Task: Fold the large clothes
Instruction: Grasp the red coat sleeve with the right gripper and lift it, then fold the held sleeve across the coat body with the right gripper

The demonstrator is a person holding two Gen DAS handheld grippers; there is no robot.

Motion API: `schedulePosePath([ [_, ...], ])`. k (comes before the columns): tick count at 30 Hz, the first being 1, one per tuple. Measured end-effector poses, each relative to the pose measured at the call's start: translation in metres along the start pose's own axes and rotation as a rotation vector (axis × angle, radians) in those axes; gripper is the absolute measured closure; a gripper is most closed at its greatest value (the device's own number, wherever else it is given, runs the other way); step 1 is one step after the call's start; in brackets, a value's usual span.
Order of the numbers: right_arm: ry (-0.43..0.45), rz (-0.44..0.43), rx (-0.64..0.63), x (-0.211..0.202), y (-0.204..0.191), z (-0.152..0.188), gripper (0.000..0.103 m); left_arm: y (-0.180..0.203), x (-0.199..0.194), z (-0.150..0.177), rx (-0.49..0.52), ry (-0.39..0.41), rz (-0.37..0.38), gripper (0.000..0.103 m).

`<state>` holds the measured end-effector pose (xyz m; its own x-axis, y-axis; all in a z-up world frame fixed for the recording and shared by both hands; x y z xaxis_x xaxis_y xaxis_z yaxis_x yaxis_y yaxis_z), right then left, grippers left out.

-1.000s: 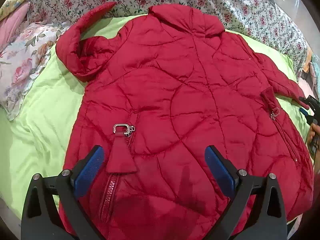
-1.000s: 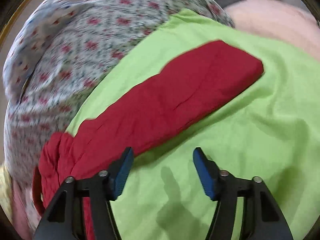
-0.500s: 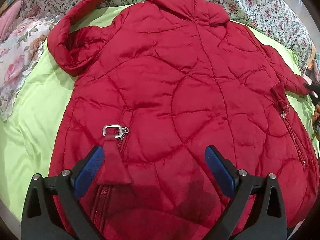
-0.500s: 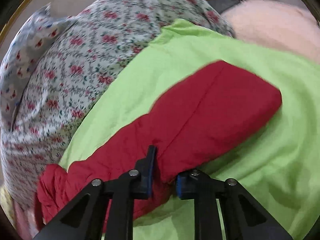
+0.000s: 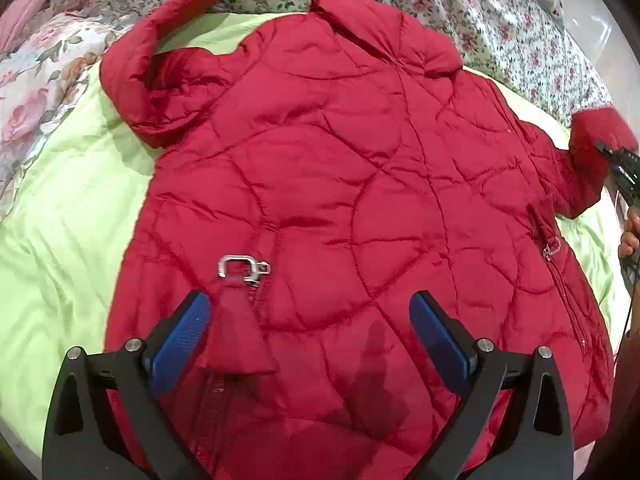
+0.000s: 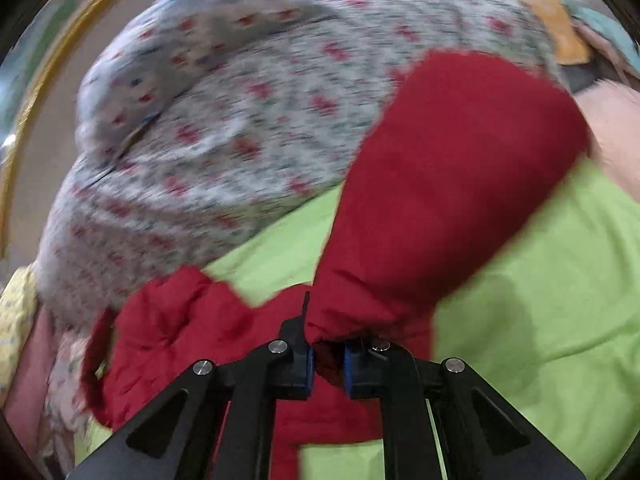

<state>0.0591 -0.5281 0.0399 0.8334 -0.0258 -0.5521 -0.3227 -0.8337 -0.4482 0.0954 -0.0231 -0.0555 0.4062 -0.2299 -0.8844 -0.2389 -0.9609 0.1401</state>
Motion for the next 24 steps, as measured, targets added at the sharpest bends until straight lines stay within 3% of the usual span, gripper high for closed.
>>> schedulePosePath([
  [9,-0.157,-0.147,-0.157,0.043,-0.111,0.05,0.095,-0.02,-0.009,0.0,-0.037,0.028,0.011,0.002],
  [17,-0.31,-0.202,-0.287,0.083,-0.182,0.113,0.094,-0.038,-0.013,-0.005,-0.095,0.031,0.106,0.002],
  [24,-0.363,-0.208,-0.403,0.113,-0.232,0.16,0.089,-0.046,-0.026,-0.031,-0.11,0.055,0.201,0.002],
])
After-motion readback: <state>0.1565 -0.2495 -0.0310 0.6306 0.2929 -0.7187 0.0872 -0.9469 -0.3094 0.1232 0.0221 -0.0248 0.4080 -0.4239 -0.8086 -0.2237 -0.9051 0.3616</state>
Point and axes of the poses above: each gripper's, at about its wrist camera, not at the fingertips, and x roughly the way its jaws point, y to its right, z to its underside, the point moved 2 cm from there along x, roughly the way its jaws point, and after that the axes turned 2 degrees about -y, right-handed, at the moved point
